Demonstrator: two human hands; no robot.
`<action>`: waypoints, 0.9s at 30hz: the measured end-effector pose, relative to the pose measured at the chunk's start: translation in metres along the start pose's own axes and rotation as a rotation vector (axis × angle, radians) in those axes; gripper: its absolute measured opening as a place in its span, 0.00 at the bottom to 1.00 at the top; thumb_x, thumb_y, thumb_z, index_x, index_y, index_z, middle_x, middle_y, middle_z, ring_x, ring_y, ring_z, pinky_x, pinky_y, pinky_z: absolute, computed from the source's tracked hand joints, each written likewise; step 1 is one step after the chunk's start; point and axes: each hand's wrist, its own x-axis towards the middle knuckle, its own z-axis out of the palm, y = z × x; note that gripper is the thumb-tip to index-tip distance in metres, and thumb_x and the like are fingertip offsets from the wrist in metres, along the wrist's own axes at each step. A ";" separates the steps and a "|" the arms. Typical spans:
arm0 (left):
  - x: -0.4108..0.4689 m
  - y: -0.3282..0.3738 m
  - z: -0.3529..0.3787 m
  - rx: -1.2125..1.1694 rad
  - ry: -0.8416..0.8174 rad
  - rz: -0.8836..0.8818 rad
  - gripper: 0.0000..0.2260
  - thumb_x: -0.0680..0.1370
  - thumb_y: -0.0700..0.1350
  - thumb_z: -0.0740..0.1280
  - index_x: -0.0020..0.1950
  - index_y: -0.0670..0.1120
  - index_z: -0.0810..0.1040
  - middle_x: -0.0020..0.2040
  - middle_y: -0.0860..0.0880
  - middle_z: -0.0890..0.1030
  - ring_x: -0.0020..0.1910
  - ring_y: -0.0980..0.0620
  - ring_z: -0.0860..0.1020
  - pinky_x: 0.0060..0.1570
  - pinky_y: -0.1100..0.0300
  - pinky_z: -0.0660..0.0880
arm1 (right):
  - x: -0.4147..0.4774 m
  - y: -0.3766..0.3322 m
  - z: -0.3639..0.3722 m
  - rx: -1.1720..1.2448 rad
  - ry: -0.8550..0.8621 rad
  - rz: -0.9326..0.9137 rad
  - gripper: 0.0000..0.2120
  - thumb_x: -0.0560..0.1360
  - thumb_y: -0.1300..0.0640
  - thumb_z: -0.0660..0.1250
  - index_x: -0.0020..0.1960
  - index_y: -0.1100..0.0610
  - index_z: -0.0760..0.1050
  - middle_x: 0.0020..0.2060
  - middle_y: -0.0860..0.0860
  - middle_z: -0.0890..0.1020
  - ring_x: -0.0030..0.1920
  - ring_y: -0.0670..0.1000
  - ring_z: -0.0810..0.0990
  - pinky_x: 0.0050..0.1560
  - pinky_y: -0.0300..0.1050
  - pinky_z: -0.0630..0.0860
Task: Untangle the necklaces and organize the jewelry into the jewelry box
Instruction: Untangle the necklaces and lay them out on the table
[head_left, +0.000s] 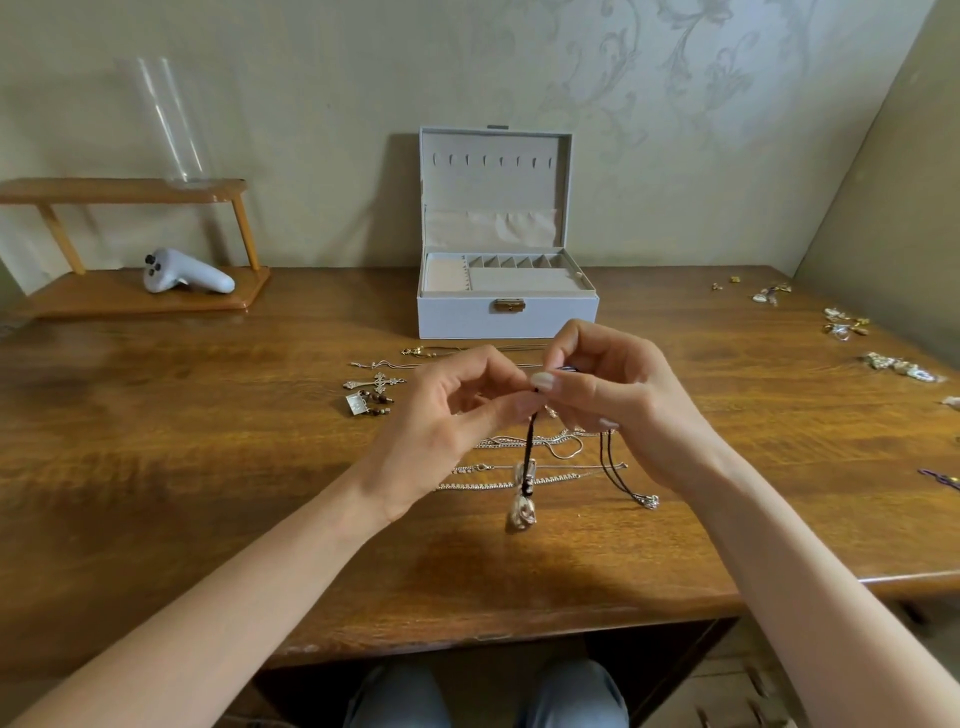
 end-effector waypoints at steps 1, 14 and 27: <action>0.001 0.000 0.000 -0.005 0.006 0.005 0.04 0.70 0.44 0.69 0.43 0.45 0.79 0.38 0.48 0.82 0.40 0.51 0.79 0.42 0.61 0.77 | 0.000 0.000 -0.001 -0.002 0.010 0.003 0.05 0.70 0.60 0.68 0.37 0.54 0.74 0.25 0.48 0.74 0.24 0.44 0.66 0.27 0.36 0.59; 0.002 -0.009 -0.007 0.221 -0.257 -0.134 0.04 0.76 0.43 0.69 0.47 0.43 0.80 0.47 0.52 0.84 0.47 0.53 0.79 0.50 0.59 0.72 | 0.005 -0.004 0.000 0.078 0.016 -0.020 0.06 0.71 0.60 0.67 0.36 0.55 0.73 0.24 0.53 0.73 0.22 0.44 0.61 0.25 0.36 0.56; -0.001 -0.015 -0.001 -0.073 -0.297 -0.220 0.06 0.73 0.40 0.67 0.48 0.41 0.80 0.46 0.47 0.84 0.48 0.53 0.81 0.50 0.64 0.74 | 0.006 -0.004 -0.008 0.176 0.097 0.001 0.06 0.71 0.60 0.66 0.37 0.57 0.72 0.29 0.57 0.73 0.22 0.46 0.59 0.26 0.41 0.54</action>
